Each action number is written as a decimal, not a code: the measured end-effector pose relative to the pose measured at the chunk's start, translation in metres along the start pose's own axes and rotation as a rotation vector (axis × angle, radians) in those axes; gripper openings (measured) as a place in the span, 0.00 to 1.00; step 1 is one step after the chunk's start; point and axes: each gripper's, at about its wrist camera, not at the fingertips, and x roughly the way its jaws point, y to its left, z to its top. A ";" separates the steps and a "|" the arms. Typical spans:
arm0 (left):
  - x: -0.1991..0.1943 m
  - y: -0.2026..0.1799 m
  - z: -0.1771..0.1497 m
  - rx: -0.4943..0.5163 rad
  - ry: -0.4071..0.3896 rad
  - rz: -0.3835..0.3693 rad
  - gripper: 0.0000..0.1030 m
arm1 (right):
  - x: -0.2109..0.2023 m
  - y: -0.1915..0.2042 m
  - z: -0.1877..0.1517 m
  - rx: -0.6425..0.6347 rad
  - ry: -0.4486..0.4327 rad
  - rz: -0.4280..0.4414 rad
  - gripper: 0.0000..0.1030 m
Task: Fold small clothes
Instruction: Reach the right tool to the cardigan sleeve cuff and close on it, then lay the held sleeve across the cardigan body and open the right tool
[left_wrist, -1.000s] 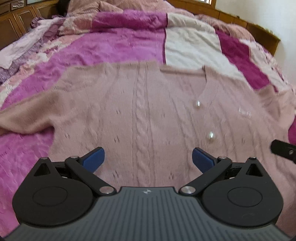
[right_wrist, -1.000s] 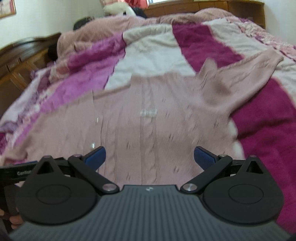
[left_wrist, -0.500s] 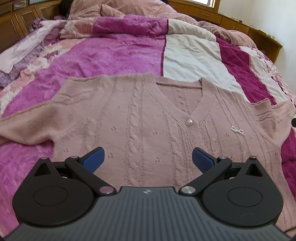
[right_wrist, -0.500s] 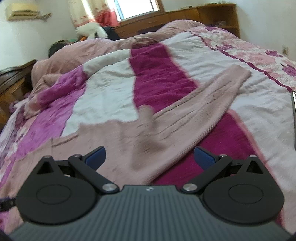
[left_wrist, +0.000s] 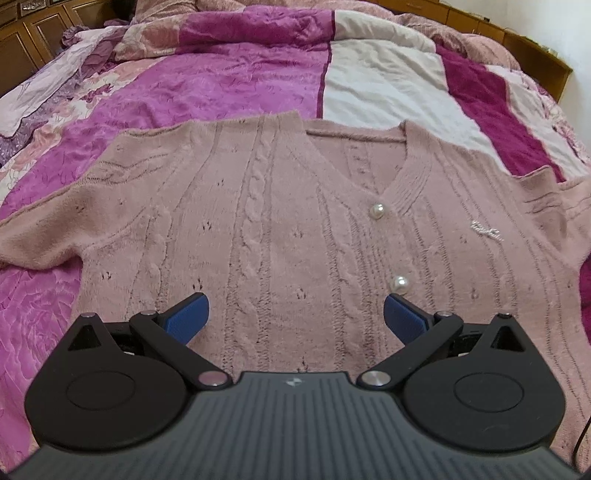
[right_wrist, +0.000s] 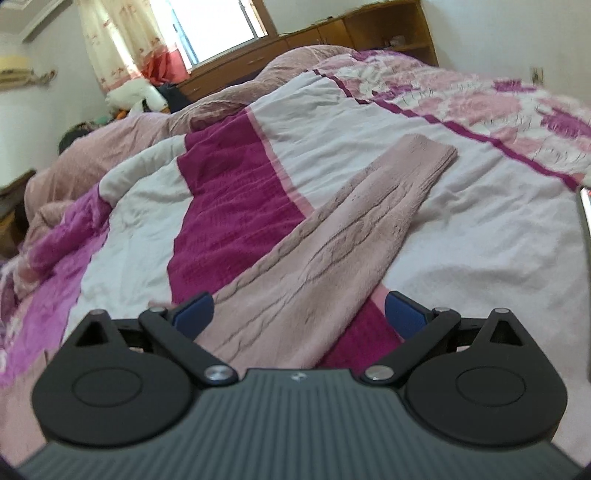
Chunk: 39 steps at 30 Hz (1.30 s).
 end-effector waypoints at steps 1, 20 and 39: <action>0.002 0.001 0.000 -0.001 0.003 0.004 1.00 | 0.006 -0.002 0.001 0.011 0.008 -0.008 0.97; 0.011 0.011 -0.004 -0.008 0.022 0.014 1.00 | 0.038 0.008 0.005 0.037 -0.056 0.011 0.19; -0.023 0.020 -0.008 -0.022 -0.054 -0.021 1.00 | -0.102 0.037 0.012 -0.003 -0.309 0.112 0.16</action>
